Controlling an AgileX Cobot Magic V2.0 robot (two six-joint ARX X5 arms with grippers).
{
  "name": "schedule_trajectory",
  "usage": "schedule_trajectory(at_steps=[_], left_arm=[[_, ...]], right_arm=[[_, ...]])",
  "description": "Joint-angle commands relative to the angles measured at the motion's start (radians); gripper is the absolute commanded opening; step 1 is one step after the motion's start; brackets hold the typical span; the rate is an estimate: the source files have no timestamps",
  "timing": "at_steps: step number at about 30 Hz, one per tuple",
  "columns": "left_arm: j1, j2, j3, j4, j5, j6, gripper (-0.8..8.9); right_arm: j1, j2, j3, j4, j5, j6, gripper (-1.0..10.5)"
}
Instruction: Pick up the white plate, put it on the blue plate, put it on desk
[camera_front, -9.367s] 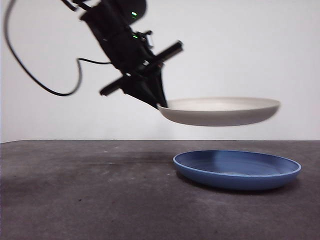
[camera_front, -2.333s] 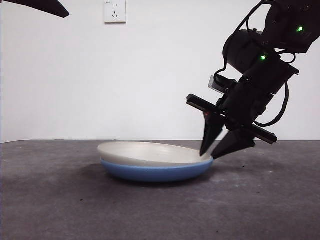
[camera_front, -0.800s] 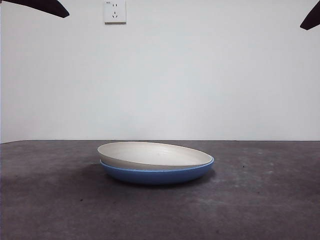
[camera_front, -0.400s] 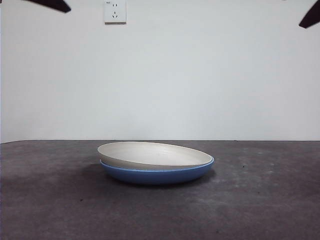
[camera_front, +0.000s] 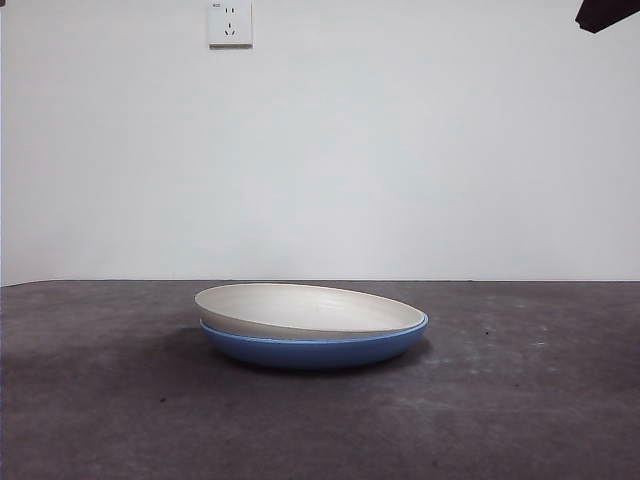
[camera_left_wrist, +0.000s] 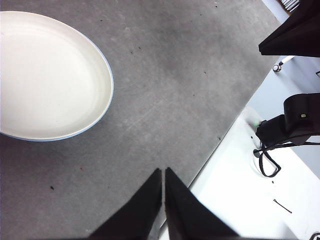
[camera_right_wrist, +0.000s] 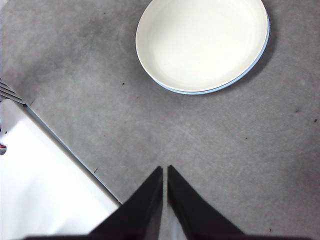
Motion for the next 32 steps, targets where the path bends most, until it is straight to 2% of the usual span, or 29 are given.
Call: schedule_trajectory(at_steps=[1, 16, 18, 22, 23, 25, 29, 32], left_arm=[[-0.006, 0.009, 0.010, 0.011, 0.005, 0.016, 0.10], [-0.006, 0.009, 0.010, 0.012, 0.005, 0.019, 0.11], [-0.002, 0.003, 0.010, 0.029, 0.003, 0.048, 0.10], [0.016, -0.035, 0.010, 0.035, 0.003, 0.053, 0.10], [0.026, -0.050, 0.010, 0.046, 0.001, 0.091, 0.10], [0.061, -0.086, 0.009, 0.113, -0.002, 0.125, 0.10], [0.186, -0.188, -0.013, 0.362, -0.006, 0.154, 0.10], [0.301, -0.285, -0.063, 0.541, -0.050, 0.153, 0.10]], right_arm=[[0.007, 0.008, 0.014, 0.008, -0.002, -0.012, 0.1], [0.007, 0.008, 0.014, 0.008, -0.002, -0.012, 0.1], [0.007, 0.008, 0.014, 0.008, -0.002, -0.012, 0.1], [0.007, 0.008, 0.014, 0.008, -0.002, -0.012, 0.1], [0.007, 0.008, 0.014, 0.008, -0.002, -0.012, 0.1], [0.007, 0.008, 0.014, 0.008, -0.002, -0.012, 0.1], [0.007, 0.008, 0.014, 0.008, -0.002, -0.012, 0.1], [0.007, 0.008, 0.014, 0.008, -0.002, -0.012, 0.1]])
